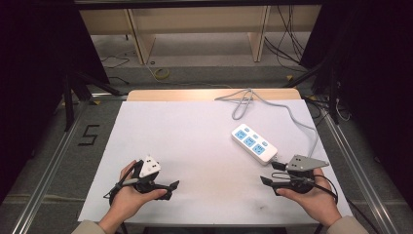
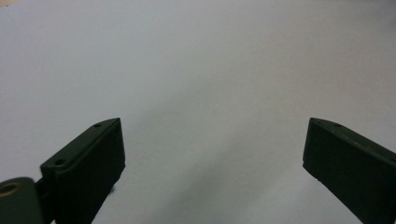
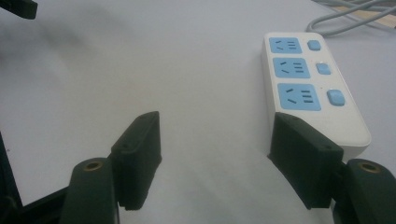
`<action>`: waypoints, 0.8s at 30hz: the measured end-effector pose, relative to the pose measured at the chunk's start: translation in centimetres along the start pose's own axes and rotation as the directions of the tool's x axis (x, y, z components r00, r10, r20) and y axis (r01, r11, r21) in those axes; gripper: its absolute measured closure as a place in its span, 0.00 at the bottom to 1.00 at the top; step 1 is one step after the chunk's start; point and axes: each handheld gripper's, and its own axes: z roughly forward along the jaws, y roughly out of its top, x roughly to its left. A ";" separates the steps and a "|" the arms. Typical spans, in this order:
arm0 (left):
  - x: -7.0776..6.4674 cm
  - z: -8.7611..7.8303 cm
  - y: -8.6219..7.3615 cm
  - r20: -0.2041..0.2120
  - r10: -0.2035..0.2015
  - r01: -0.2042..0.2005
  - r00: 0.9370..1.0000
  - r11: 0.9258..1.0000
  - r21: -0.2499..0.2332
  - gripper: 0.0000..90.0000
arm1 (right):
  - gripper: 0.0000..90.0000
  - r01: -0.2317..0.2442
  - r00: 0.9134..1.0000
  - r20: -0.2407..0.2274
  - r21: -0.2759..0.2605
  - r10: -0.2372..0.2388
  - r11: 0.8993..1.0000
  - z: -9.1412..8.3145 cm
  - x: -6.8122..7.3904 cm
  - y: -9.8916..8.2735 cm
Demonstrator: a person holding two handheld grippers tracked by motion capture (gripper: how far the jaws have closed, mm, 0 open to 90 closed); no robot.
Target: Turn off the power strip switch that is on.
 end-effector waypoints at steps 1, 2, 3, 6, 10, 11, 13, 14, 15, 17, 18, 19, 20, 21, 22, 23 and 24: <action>0.0 0.0 0.0 0.000 -0.002 0.002 1.000 1.000 0.002 0.06 | 0.39 0.001 1.000 0.002 0.002 -0.001 1.000 0.0 0.0 0.0; 0.0 0.0 0.0 -0.002 0.000 0.000 1.000 1.000 0.002 0.06 | 0.40 0.001 1.000 0.005 0.004 -0.001 1.000 0.0 0.0 0.1; 0.0 0.0 0.0 -0.003 0.000 0.000 1.000 1.000 0.002 0.06 | 0.42 0.003 1.000 0.005 0.003 -0.003 1.000 0.0 0.0 0.2; 0.1 0.0 0.0 -0.003 -0.003 0.003 1.000 1.000 0.005 0.06 | 0.48 0.006 1.000 0.010 0.009 -0.006 1.000 0.0 0.0 0.4; 0.2 0.0 0.0 -0.009 -0.004 0.004 1.000 1.000 0.004 0.07 | 0.62 0.005 1.000 0.020 0.027 -0.006 1.000 0.0 -0.3 1.1; 0.2 0.0 0.0 -0.008 -0.004 0.004 1.000 1.000 0.004 0.07 | 0.66 0.003 1.000 0.027 0.030 -0.004 1.000 0.0 -0.3 1.3; 0.2 0.1 0.0 -0.006 -0.004 0.004 1.000 1.000 0.003 0.07 | 0.74 0.003 0.999 0.035 0.039 -0.004 0.999 0.0 -0.4 1.5; 0.2 0.1 0.0 -0.006 -0.004 0.004 1.000 1.000 0.003 0.07 | 0.78 0.000 0.999 0.042 0.042 -0.002 0.999 0.0 -0.5 1.6; 0.2 0.1 0.0 -0.005 -0.004 0.004 1.000 1.000 0.003 0.07 | 0.81 0.001 0.999 0.048 0.047 -0.003 0.999 0.0 -0.6 1.8; 0.2 0.1 0.0 -0.005 -0.004 0.004 1.000 1.000 0.003 0.07 | 0.89 -0.004 0.998 0.058 0.054 0.000 0.999 0.0 -0.9 2.1; 0.2 0.1 0.0 -0.005 -0.004 0.004 1.000 1.000 0.003 0.07 | 0.92 -0.003 0.998 0.064 0.057 0.000 0.998 0.1 -1.0 2.3; 0.2 0.1 0.0 -0.006 -0.004 0.004 1.000 1.000 0.002 0.07 | 0.94 -0.001 0.998 0.067 0.062 -0.003 0.998 0.1 -1.2 2.4; 0.2 0.1 0.0 -0.006 -0.004 0.004 1.000 1.000 0.003 0.07 | 0.97 -0.002 0.998 0.071 0.065 -0.003 0.998 0.1 -1.3 2.6; 0.2 0.1 0.0 -0.006 -0.004 0.004 1.000 1.000 0.003 0.08 | 0.97 -0.002 0.998 0.071 0.065 -0.003 0.998 0.1 -1.3 2.6; 0.2 0.1 0.0 -0.006 -0.005 0.005 1.000 1.000 0.002 0.08 | 1.00 -0.007 0.997 0.081 0.074 0.001 0.997 0.2 -1.6 3.0; 0.2 0.1 0.0 -0.006 -0.005 0.005 1.000 1.000 0.003 0.08 | 1.00 -0.005 0.996 0.086 0.080 -0.002 0.997 0.2 -1.7 3.1; 0.2 0.1 0.0 -0.006 -0.005 0.005 1.000 1.000 0.003 0.08 | 1.00 -0.004 0.996 0.089 0.086 -0.004 0.996 0.3 -1.8 3.3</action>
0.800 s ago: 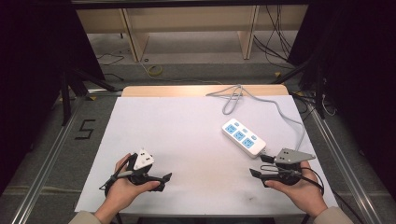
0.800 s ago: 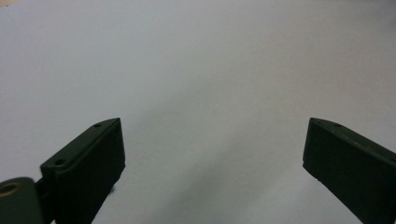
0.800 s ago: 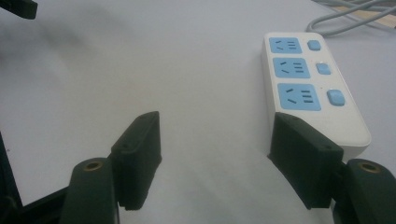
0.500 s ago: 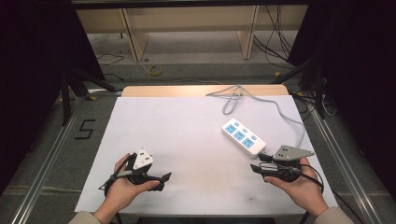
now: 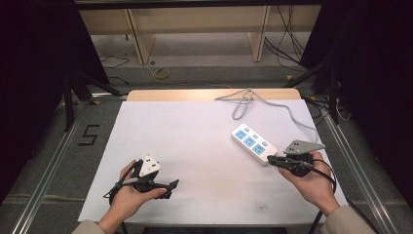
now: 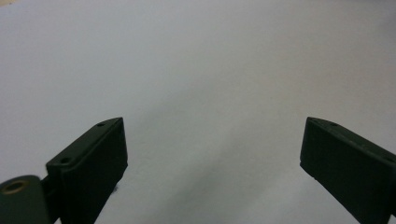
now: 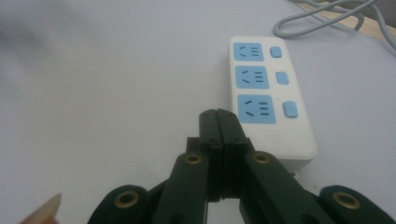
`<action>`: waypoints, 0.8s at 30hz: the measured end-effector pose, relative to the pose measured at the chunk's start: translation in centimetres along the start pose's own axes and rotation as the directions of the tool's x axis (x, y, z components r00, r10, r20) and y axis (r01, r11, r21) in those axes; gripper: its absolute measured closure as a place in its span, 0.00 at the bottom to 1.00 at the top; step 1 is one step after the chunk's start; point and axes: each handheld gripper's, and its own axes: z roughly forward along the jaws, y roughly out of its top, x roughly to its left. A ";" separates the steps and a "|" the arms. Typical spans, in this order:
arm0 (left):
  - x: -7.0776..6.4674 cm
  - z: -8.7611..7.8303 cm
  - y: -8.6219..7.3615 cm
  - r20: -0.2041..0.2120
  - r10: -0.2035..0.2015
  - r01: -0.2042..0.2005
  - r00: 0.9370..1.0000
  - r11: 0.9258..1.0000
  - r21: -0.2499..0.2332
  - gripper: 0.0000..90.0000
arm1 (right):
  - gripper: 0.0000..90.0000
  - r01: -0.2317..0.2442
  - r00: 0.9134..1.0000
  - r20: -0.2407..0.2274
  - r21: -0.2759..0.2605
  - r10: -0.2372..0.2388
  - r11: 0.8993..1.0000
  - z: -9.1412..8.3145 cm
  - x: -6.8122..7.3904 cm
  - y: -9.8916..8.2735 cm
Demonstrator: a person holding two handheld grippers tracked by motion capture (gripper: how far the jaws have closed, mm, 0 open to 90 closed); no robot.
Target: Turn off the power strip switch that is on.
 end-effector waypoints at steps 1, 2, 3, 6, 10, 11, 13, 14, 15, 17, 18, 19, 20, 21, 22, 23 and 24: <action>0.0 0.0 0.0 0.000 0.000 0.000 1.000 1.000 0.003 0.08 | 1.00 0.000 1.000 0.001 0.007 0.000 1.000 0.1 -0.1 0.1; 0.0 0.0 0.0 0.001 0.001 -0.001 1.000 1.000 0.003 0.08 | 1.00 0.005 1.000 0.006 0.014 -0.005 1.000 0.2 -0.2 0.3; 0.0 0.0 0.0 0.001 0.001 -0.001 1.000 1.000 0.003 0.08 | 1.00 0.005 1.000 0.006 0.014 -0.005 1.000 0.2 -0.2 0.3; -0.1 0.1 0.0 0.002 -0.003 0.003 1.000 1.000 0.003 0.08 | 1.00 0.010 1.000 0.022 0.052 -0.012 0.999 0.7 -0.7 0.8; -0.1 0.1 0.0 0.000 -0.002 0.002 1.000 1.000 0.005 0.09 | 1.00 0.010 0.999 0.032 0.067 -0.012 0.998 1.2 -1.2 1.4; -0.1 0.1 0.0 0.000 -0.002 0.002 1.000 1.000 0.005 0.09 | 1.00 0.010 0.999 0.032 0.067 -0.012 0.998 1.2 -1.2 1.4; -0.1 0.2 0.0 0.001 -0.002 0.002 1.000 1.000 0.006 0.09 | 1.00 0.006 0.999 0.035 0.080 -0.008 0.997 1.7 -1.7 1.8; -0.1 0.2 0.0 0.000 -0.001 0.001 1.000 1.000 0.006 0.09 | 1.00 0.006 0.999 0.036 0.083 -0.009 0.997 1.9 -1.8 1.9; -0.1 0.2 0.0 0.000 -0.001 0.001 1.000 1.000 0.006 0.10 | 1.00 0.000 0.999 0.039 0.088 -0.003 0.996 2.0 -1.9 2.1; -0.1 0.2 0.0 -0.002 0.001 -0.001 1.000 1.000 0.006 0.10 | 1.00 0.000 0.999 0.040 0.094 -0.004 0.996 2.2 -2.1 2.2; -0.1 0.2 0.0 -0.002 0.000 0.000 1.000 1.000 0.006 0.10 | 1.00 -0.002 0.999 0.042 0.100 -0.002 0.995 2.5 -2.4 2.5; -0.1 0.2 0.0 0.000 0.000 0.000 1.000 1.000 0.009 0.10 | 1.00 -0.003 0.999 0.042 0.102 -0.001 0.995 2.6 -2.5 2.6; -0.1 0.2 0.0 -0.001 0.000 0.000 1.000 1.000 0.008 0.10 | 1.00 -0.004 0.999 0.045 0.104 0.000 0.995 2.7 -2.6 2.8; -0.1 0.2 0.0 -0.001 -0.001 0.001 1.000 1.000 0.008 0.10 | 1.00 -0.006 0.999 0.047 0.107 0.001 0.994 2.8 -2.7 2.9; 0.0 0.2 0.0 -0.002 0.000 0.000 1.000 1.000 0.008 0.10 | 1.00 -0.005 0.999 0.048 0.108 0.000 0.994 2.9 -2.8 3.0; 0.0 0.2 0.0 -0.002 -0.001 0.001 1.000 1.000 0.008 0.10 | 1.00 -0.008 0.999 0.048 0.111 0.003 0.994 3.0 -2.8 3.2; 0.0 0.2 0.0 -0.002 -0.003 0.003 1.000 1.000 0.006 0.10 | 1.00 -0.010 0.999 0.049 0.111 0.005 0.994 3.1 -2.9 3.2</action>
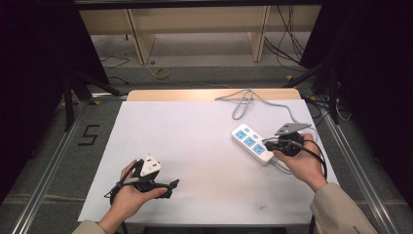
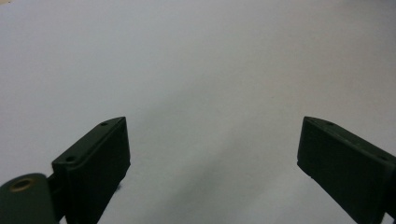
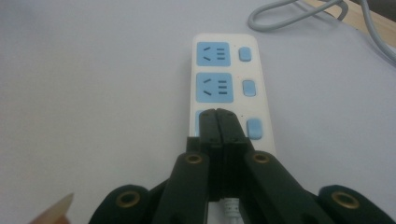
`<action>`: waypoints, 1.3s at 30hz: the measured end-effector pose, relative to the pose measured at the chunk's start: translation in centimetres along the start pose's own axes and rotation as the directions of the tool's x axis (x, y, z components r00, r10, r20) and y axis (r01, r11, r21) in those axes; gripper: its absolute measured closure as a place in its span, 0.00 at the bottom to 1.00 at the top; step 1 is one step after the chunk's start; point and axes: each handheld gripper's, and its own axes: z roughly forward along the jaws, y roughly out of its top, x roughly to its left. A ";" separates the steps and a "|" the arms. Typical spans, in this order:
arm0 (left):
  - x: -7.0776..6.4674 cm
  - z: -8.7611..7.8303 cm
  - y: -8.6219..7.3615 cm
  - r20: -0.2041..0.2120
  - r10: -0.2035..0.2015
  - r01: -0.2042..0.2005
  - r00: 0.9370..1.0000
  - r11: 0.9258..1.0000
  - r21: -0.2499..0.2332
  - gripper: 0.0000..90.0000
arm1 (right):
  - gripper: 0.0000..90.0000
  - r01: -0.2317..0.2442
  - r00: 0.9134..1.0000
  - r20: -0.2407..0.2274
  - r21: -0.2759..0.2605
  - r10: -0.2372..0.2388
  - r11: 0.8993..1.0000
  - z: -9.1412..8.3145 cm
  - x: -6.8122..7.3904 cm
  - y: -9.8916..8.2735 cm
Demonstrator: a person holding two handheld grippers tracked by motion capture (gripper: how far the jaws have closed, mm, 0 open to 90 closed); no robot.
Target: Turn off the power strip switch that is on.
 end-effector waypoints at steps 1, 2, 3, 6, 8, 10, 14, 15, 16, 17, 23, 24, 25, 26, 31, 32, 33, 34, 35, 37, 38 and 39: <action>0.0 0.0 0.0 0.001 0.001 -0.001 1.000 1.000 0.003 0.10 | 1.00 0.002 1.000 0.000 0.002 -0.002 1.000 0.1 -0.1 0.1; 0.0 0.0 0.0 0.001 0.000 0.000 1.000 1.000 0.001 0.10 | 1.00 0.001 1.000 0.000 0.007 -0.001 1.000 0.2 -0.1 0.2; 0.0 0.0 0.0 0.000 0.000 0.000 1.000 1.000 0.000 0.10 | 1.00 0.001 1.000 0.002 0.007 -0.001 1.000 0.4 -0.2 0.2; 0.0 0.0 0.0 0.001 0.001 -0.001 1.000 1.000 0.003 0.10 | 1.00 0.006 1.000 0.003 0.017 -0.006 1.000 0.7 -0.3 0.6; 0.0 0.0 0.0 0.001 0.004 -0.004 1.000 1.000 0.003 0.10 | 1.00 0.004 1.000 0.005 0.021 -0.005 1.000 0.8 -0.4 0.8; 0.0 0.0 0.0 0.001 0.004 -0.004 1.000 1.000 0.003 0.10 | 1.00 0.005 1.000 0.008 0.023 -0.005 1.000 1.0 -0.5 1.0; 0.1 0.0 0.0 -0.003 0.001 -0.001 1.000 1.000 0.002 0.11 | 1.00 0.000 1.000 0.009 0.030 0.000 1.000 1.4 -0.8 1.5; 0.1 0.0 0.0 -0.004 0.001 -0.001 1.000 1.000 0.002 0.11 | 1.00 0.000 1.000 0.010 0.034 0.000 0.999 1.5 -0.9 1.5; 0.1 0.0 0.0 -0.003 0.001 -0.001 1.000 1.000 0.001 0.11 | 1.00 0.001 1.000 0.012 0.035 -0.002 0.999 1.5 -1.0 1.6; 0.1 0.0 0.0 -0.003 0.001 -0.001 1.000 1.000 0.001 0.11 | 1.00 -0.001 1.000 0.012 0.037 0.001 0.999 1.6 -1.0 1.7; 0.1 0.1 0.0 -0.002 0.000 0.000 1.000 1.000 0.001 0.11 | 1.00 -0.010 1.000 0.015 0.046 0.009 0.999 2.0 -1.4 2.1; 0.1 0.1 0.0 -0.002 0.001 -0.001 1.000 1.000 0.001 0.11 | 1.00 -0.010 1.000 0.015 0.050 0.009 0.999 2.0 -1.4 2.2; 0.1 0.1 0.0 -0.002 0.001 -0.001 1.000 1.000 0.001 0.11 | 1.00 -0.010 1.000 0.016 0.050 0.010 0.999 2.1 -1.4 2.3; 0.1 0.1 0.0 -0.001 0.004 -0.004 1.000 1.000 0.001 0.11 | 1.00 -0.008 1.000 0.016 0.051 0.007 0.999 2.2 -1.5 2.3; 0.0 0.1 0.0 0.000 0.002 -0.002 1.000 1.000 0.000 0.11 | 1.00 -0.017 1.000 0.018 0.065 0.016 0.998 2.7 -1.7 2.7; 0.0 0.1 0.0 -0.001 0.002 -0.002 1.000 1.000 -0.001 0.11 | 1.00 -0.015 1.000 0.019 0.068 0.014 0.998 2.8 -1.7 2.7; 0.0 0.1 0.0 -0.003 0.001 -0.001 1.000 1.000 -0.003 0.11 | 1.00 -0.014 1.000 0.019 0.071 0.013 0.997 2.9 -1.8 2.7; 0.0 0.1 0.0 -0.003 0.001 -0.001 1.000 1.000 -0.003 0.11 | 1.00 -0.019 1.000 0.018 0.074 0.018 0.997 3.0 -1.8 2.8; 0.0 0.1 0.0 -0.001 0.000 0.000 1.000 1.000 -0.001 0.11 | 1.00 -0.021 1.000 0.016 0.076 0.019 0.997 3.1 -1.8 2.8; 0.0 0.1 0.0 -0.002 0.003 -0.003 1.000 1.000 -0.001 0.11 | 1.00 -0.025 1.000 0.014 0.078 0.024 0.997 3.3 -1.8 2.9; 0.0 0.1 0.0 -0.001 0.001 -0.001 1.000 1.000 0.000 0.11 | 1.00 -0.026 1.000 0.015 0.080 0.025 0.996 3.4 -1.8 2.9; 0.0 0.1 0.0 0.000 0.000 0.000 1.000 1.000 0.001 0.11 | 1.00 -0.026 1.000 0.015 0.080 0.025 0.996 3.4 -1.8 2.9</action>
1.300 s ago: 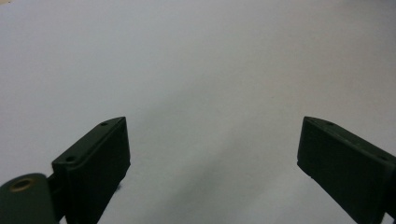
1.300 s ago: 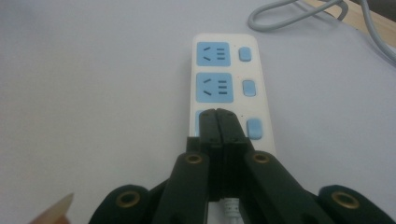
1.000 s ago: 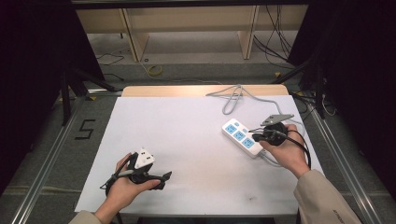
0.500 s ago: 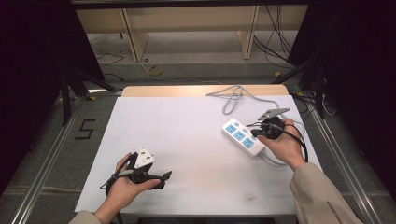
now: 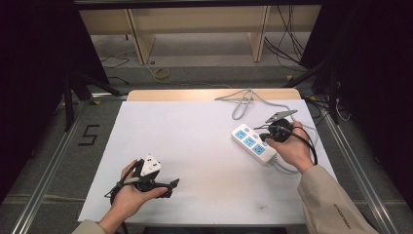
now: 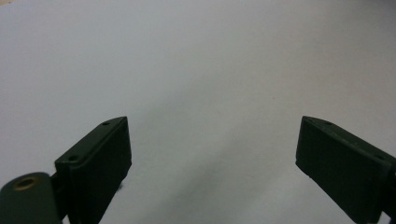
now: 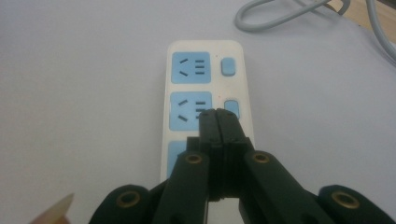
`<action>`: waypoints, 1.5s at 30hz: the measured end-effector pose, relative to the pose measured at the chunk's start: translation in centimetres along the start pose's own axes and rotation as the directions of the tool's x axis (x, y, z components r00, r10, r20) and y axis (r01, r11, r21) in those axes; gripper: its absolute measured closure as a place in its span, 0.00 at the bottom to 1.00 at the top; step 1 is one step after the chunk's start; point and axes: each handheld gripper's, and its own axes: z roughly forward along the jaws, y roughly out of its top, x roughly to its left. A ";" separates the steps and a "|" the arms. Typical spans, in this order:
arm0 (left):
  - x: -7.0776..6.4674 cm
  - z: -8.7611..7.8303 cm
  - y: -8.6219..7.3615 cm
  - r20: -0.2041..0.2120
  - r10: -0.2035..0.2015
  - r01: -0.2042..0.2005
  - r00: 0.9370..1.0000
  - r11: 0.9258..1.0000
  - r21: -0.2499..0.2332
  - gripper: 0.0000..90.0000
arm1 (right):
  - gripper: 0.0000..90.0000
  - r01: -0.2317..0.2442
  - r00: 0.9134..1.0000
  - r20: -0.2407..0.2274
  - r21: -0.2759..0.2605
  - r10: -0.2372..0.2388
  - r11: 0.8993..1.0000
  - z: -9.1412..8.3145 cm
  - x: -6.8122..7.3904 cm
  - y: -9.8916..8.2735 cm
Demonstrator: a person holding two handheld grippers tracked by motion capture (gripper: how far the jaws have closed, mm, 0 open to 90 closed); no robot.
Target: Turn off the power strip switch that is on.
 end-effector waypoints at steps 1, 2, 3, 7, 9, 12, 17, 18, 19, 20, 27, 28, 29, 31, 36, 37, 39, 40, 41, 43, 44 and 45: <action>0.0 0.0 0.0 0.000 0.000 0.000 1.000 1.000 0.000 0.11 | 1.00 0.002 1.000 -0.001 0.005 -0.002 1.000 0.2 0.0 0.1; 0.0 0.0 0.0 0.001 0.001 -0.001 1.000 1.000 0.000 0.11 | 1.00 0.003 1.000 -0.001 0.006 -0.003 1.000 0.3 0.0 0.1; 0.0 0.0 0.0 0.001 0.002 -0.002 1.000 1.000 0.001 0.11 | 1.00 0.000 1.000 0.000 0.007 0.000 1.000 0.4 0.0 0.2; 0.0 0.0 0.0 -0.001 0.002 -0.002 1.000 1.000 0.000 0.11 | 1.00 -0.001 1.000 0.003 0.013 0.001 1.000 0.6 -0.2 0.3; 0.0 0.0 0.0 -0.001 0.000 0.000 1.000 1.000 0.002 0.11 | 1.00 -0.006 1.000 0.006 0.015 0.006 1.000 0.7 -0.5 0.4; 0.0 0.0 0.0 0.000 -0.001 0.001 1.000 1.000 0.002 0.11 | 1.00 -0.009 1.000 0.006 0.019 0.008 1.000 0.9 -0.7 0.5; 0.0 0.0 0.0 -0.001 0.000 0.000 1.000 1.000 0.001 0.11 | 1.00 -0.014 1.000 0.006 0.026 0.014 1.000 1.2 -1.0 0.6; 0.0 0.0 0.0 -0.001 0.000 0.000 1.000 1.000 0.001 0.11 | 1.00 -0.017 1.000 0.004 0.031 0.017 0.999 1.3 -1.1 0.8; 0.0 0.0 0.0 -0.002 0.000 0.000 1.000 1.000 0.001 0.11 | 1.00 -0.016 1.000 0.002 0.030 0.016 0.999 1.4 -1.1 0.8; 0.0 0.0 0.0 -0.003 0.000 0.000 1.000 1.000 0.001 0.11 | 1.00 -0.020 1.000 0.000 0.032 0.020 0.999 1.4 -1.1 0.9; 0.0 0.0 0.0 -0.001 -0.001 0.001 1.000 1.000 0.000 0.11 | 1.00 -0.021 1.000 -0.004 0.060 0.021 0.998 2.3 -1.2 1.1; 0.0 0.0 0.0 -0.001 0.000 0.000 1.000 1.000 0.000 0.11 | 1.00 -0.021 1.000 -0.004 0.060 0.021 0.998 2.3 -1.2 1.1; 0.0 0.0 0.0 -0.001 0.000 0.000 1.000 1.000 0.001 0.11 | 1.00 -0.015 1.000 -0.004 0.061 0.015 0.998 2.4 -1.3 1.1; 0.0 0.0 0.0 0.000 0.000 0.000 1.000 1.000 0.001 0.11 | 1.00 -0.010 1.000 -0.004 0.069 0.010 0.998 2.6 -1.3 1.3; 0.0 0.0 0.0 -0.001 0.000 0.000 1.000 1.000 -0.001 0.11 | 1.00 -0.007 1.000 -0.005 0.090 0.007 0.996 3.2 -1.3 1.8; -0.1 0.1 0.0 -0.001 0.001 -0.001 1.000 1.000 -0.002 0.11 | 1.00 -0.009 1.000 -0.004 0.094 0.009 0.996 3.2 -1.3 1.9; -0.1 0.1 0.0 -0.001 0.001 -0.001 1.000 1.000 -0.001 0.11 | 1.00 -0.008 1.000 -0.003 0.099 0.008 0.995 3.3 -1.3 2.0; -0.1 0.1 0.0 0.000 0.002 -0.002 1.000 1.000 -0.002 0.11 | 1.00 -0.004 1.000 -0.005 0.104 0.005 0.995 3.5 -1.4 2.2; -0.1 0.1 0.0 0.000 0.002 -0.002 1.000 1.000 -0.002 0.11 | 1.00 -0.004 1.000 -0.005 0.104 0.005 0.995 3.5 -1.4 2.2; -0.1 0.1 0.0 0.001 0.002 -0.002 1.000 1.000 -0.002 0.11 | 1.00 -0.002 1.000 -0.007 0.113 0.003 0.994 3.7 -1.5 2.3; -0.1 0.1 0.0 0.001 0.001 -0.001 1.000 1.000 -0.002 0.11 | 1.00 0.001 1.000 -0.005 0.121 0.000 0.993 3.9 -1.6 2.5; -0.1 0.0 0.0 0.002 0.001 -0.001 1.000 1.000 -0.001 0.11 | 1.00 0.001 1.000 -0.005 0.121 0.000 0.993 3.9 -1.6 2.5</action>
